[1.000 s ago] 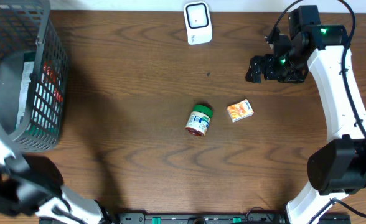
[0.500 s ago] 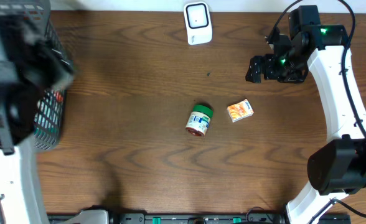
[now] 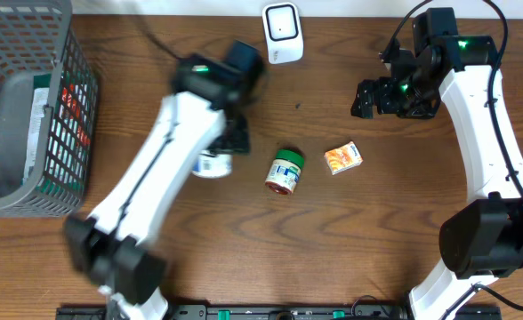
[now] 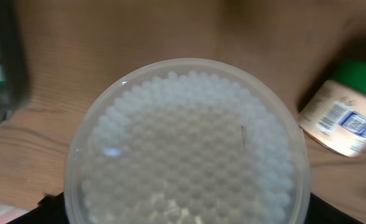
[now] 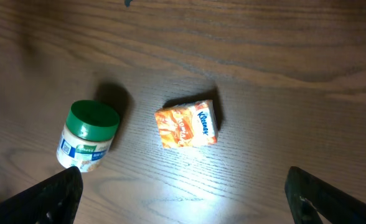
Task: Scan the item barcode
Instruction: 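Carry the white tub out and set it left of the jar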
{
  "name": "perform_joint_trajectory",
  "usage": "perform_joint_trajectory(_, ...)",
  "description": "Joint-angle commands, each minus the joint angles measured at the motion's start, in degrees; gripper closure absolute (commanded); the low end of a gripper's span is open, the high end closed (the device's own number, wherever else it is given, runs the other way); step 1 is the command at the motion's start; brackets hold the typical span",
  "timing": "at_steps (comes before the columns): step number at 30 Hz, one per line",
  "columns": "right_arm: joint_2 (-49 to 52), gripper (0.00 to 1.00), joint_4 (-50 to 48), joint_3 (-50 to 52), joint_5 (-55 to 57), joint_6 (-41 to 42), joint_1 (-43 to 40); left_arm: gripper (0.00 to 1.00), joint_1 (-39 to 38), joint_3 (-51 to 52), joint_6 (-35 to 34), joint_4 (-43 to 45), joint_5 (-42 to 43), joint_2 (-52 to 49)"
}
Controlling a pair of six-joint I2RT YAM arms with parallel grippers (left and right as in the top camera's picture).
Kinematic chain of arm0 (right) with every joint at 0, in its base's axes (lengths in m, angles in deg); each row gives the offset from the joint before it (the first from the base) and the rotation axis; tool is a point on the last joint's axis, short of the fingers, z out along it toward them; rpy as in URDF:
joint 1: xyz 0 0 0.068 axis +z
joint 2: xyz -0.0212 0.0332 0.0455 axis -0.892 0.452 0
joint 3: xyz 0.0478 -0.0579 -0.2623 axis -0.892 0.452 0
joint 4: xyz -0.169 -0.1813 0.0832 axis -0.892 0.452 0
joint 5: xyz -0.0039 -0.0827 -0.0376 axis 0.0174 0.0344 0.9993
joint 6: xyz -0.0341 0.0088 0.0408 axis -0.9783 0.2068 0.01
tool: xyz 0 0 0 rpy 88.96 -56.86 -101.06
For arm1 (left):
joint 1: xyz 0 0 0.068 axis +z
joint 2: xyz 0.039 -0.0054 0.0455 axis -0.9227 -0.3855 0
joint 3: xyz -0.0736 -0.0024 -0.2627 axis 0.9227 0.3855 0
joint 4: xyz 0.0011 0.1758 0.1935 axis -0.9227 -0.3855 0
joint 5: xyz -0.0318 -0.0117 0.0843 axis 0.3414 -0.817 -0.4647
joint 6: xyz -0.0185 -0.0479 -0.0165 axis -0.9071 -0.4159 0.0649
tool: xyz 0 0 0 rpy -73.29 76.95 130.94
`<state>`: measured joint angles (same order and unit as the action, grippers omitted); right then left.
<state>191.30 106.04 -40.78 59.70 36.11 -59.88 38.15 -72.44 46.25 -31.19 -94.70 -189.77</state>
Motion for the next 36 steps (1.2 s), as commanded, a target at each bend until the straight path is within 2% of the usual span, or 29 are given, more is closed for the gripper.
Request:
perform_joint_trajectory(1,-0.94,0.01,0.02,-0.9,0.39,-0.68,0.15,0.2,-2.45,0.07,-0.7,1.33,-0.48,-5.46)
perform_joint_trajectory(5,-0.94,0.01,0.02,-0.9,0.57,-0.7,0.11,0.2,-4.04,0.07,0.31,4.96,0.94,-12.74)
perform_joint_trajectory(7,-0.94,0.01,0.02,-0.9,0.57,-0.7,0.07,0.2,-4.17,0.07,3.89,7.08,7.61,-18.18)
perform_joint_trajectory(11,-0.94,0.01,0.02,-0.9,0.55,-0.68,0.07,0.2,-4.17,0.07,4.48,8.17,8.39,-22.27)
perform_joint_trajectory(13,-0.96,0.01,0.0,-0.9,0.55,-0.68,0.07,0.13,-4.17,0.07,4.48,8.41,8.48,-22.97)
perform_joint_trajectory(17,-0.94,0.01,-0.02,-0.9,0.55,-0.68,0.07,0.02,-4.13,-0.15,4.72,8.0,8.52,-22.4)
perform_joint_trajectory(36,-0.94,0.01,0.0,-0.9,0.52,-0.68,0.07,0.0,-3.19,-2.95,5.09,8.2,9.64,-11.41)
